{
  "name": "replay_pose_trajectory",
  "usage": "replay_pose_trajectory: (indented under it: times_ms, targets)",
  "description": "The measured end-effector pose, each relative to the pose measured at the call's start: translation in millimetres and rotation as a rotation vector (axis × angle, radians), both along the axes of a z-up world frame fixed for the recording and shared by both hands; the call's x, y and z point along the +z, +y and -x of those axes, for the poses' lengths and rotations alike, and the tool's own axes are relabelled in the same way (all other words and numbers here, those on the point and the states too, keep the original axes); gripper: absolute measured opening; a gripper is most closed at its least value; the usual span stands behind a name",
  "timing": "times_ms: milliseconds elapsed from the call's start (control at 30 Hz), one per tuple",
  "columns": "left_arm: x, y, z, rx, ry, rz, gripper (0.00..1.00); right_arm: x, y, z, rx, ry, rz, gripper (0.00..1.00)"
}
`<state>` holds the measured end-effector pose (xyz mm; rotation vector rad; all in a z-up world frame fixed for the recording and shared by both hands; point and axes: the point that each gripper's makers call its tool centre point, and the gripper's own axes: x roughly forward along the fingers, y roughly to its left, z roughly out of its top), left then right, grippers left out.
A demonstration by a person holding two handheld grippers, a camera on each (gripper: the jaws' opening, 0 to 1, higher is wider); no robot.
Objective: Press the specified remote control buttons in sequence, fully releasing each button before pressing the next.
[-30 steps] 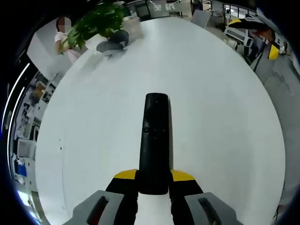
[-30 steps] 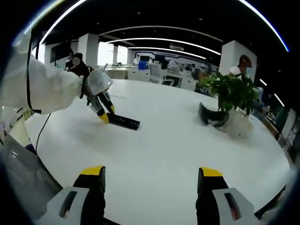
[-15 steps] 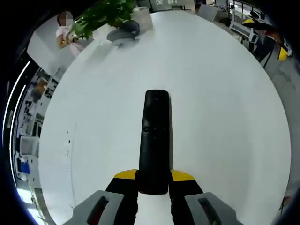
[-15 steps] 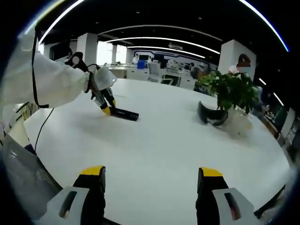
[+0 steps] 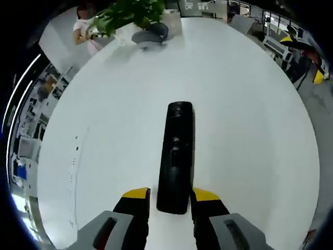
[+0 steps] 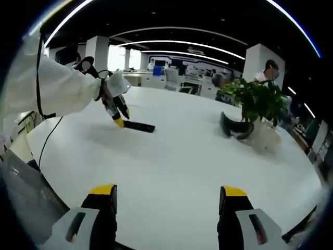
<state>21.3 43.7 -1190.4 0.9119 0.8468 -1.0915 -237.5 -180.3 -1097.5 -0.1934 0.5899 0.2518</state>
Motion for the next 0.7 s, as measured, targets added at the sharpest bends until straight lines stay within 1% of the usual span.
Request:
replay_pose_trajectory:
  times_ms: [33, 100, 133, 200, 233, 300, 367, 433, 467, 500, 533, 600, 633, 667, 700]
  targets:
    - [0.3, 2, -2.0, 0.04, -0.01, 0.01, 0.35, 0.1, 0, 0, 0.0, -0.001, 0.0, 0.8]
    - [3.3, 4, -4.8, 0.069, -0.053, 0.042, 0.39, 1.1, 0, 0, 0.001, -0.007, -0.004, 0.8]
    - [4.2, 5, -4.6, 0.089, -0.061, 0.057, 0.41, 2.0, 0, 0, 0.0, -0.011, -0.004, 0.8]
    - [8.4, 10, -11.8, 0.142, -0.118, 0.078, 0.5, 3.5, -1, -1, -0.004, -0.019, -0.011, 0.81]
    - [8.2, 13, -10.0, 0.183, -0.108, 0.091, 0.54, 4.6, -1, -1, -0.007, -0.024, -0.015, 0.81]
    - [9.3, 15, -6.9, 0.237, -0.115, 0.114, 0.62, 6.3, -1, -1, -0.009, -0.032, -0.021, 0.82]
    - [8.8, 13, 0.8, 0.292, -0.1, 0.165, 0.7, 7.6, 0, -1, -0.005, -0.037, -0.026, 0.82]
    - [9.1, 16, 4.2, 0.306, -0.105, 0.168, 0.74, 11.3, 1, -1, -0.002, -0.053, -0.032, 0.83]
    - [10.3, 18, 7.7, 0.324, -0.114, 0.18, 0.77, 13.5, 1, -1, -0.004, -0.064, -0.035, 0.83]
    - [11.9, 17, 10.7, 0.346, -0.114, 0.203, 0.8, 14.0, 0, -1, -0.005, -0.065, -0.037, 0.83]
    - [14.0, 17, 15.1, 0.384, -0.104, 0.237, 0.84, 14.0, 0, -1, -0.007, -0.065, -0.04, 0.83]
    - [18.8, 16, 22.1, 0.41, -0.099, 0.275, 0.88, 14.7, -1, -2, -0.011, -0.067, -0.046, 0.84]
    - [23.1, 15, 27.1, 0.438, -0.106, 0.307, 0.92, 16.6, -1, -2, -0.012, -0.075, -0.053, 0.84]
    - [27.0, 15, 28.0, 0.473, -0.118, 0.348, 1.0, 18.7, -1, -3, -0.013, -0.085, -0.054, 0.84]
    - [29.5, 14, 34.2, 0.472, -0.107, 0.369, 1.0, 19.8, -1, -3, -0.013, -0.09, -0.054, 0.84]
